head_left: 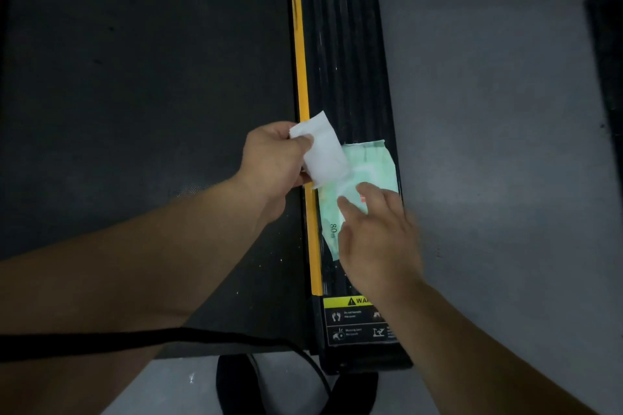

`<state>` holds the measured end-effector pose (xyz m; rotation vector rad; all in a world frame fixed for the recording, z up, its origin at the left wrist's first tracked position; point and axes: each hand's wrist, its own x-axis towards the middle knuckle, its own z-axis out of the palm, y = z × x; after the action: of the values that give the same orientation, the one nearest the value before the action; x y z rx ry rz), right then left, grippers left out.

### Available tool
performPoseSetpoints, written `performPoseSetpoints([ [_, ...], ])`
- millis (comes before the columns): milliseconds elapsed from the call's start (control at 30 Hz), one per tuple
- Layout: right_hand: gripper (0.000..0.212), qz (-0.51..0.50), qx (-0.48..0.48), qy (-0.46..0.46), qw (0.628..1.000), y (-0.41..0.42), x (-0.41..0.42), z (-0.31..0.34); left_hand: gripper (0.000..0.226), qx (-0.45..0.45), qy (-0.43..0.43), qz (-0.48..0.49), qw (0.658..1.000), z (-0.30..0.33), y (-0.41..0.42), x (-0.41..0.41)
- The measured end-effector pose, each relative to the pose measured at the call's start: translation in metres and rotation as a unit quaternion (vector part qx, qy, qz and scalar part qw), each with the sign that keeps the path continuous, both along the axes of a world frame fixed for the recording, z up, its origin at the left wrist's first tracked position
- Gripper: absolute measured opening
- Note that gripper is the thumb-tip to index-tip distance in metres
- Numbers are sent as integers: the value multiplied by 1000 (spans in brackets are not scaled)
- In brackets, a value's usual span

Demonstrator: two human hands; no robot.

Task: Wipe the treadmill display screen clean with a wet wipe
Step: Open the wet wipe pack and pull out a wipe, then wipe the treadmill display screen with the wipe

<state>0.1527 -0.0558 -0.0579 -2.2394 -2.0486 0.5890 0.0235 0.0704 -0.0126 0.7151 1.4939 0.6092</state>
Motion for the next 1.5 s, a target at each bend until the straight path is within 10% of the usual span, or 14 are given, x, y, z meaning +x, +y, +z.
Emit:
performPoseSetpoints([
  [67, 28, -149, 51, 147, 976, 9, 3, 6, 12, -15, -14, -18, 1000, 2, -2, 2],
  [167, 20, -417, 42, 435, 797, 34, 12, 29, 13, -39, -48, -50, 997, 6, -3, 5],
  [233, 28, -416, -29, 566, 711, 51, 22, 37, 17, -57, -77, -72, 993, 9, -2, 7],
  [600, 25, -454, -103, 647, 604, 54, 36, 35, 35, -22, -21, -108, 994, 13, -3, 1],
  [767, 19, -426, -96, 598, 672, 42, 34, 52, 80, 116, 143, -295, 938, 12, -12, -23],
  [933, 15, -212, 75, 286, 931, 31, 23, 98, 99, 217, 299, -470, 802, 66, -12, -46],
  [1000, 20, -84, 160, 141, 973, 32, 24, 126, 104, 245, 351, -501, 752, 99, -6, -55],
  [1500, 18, 200, 397, -13, 896, 102, -23, 486, 131, 371, 509, -435, 644, 473, 27, -136],
])
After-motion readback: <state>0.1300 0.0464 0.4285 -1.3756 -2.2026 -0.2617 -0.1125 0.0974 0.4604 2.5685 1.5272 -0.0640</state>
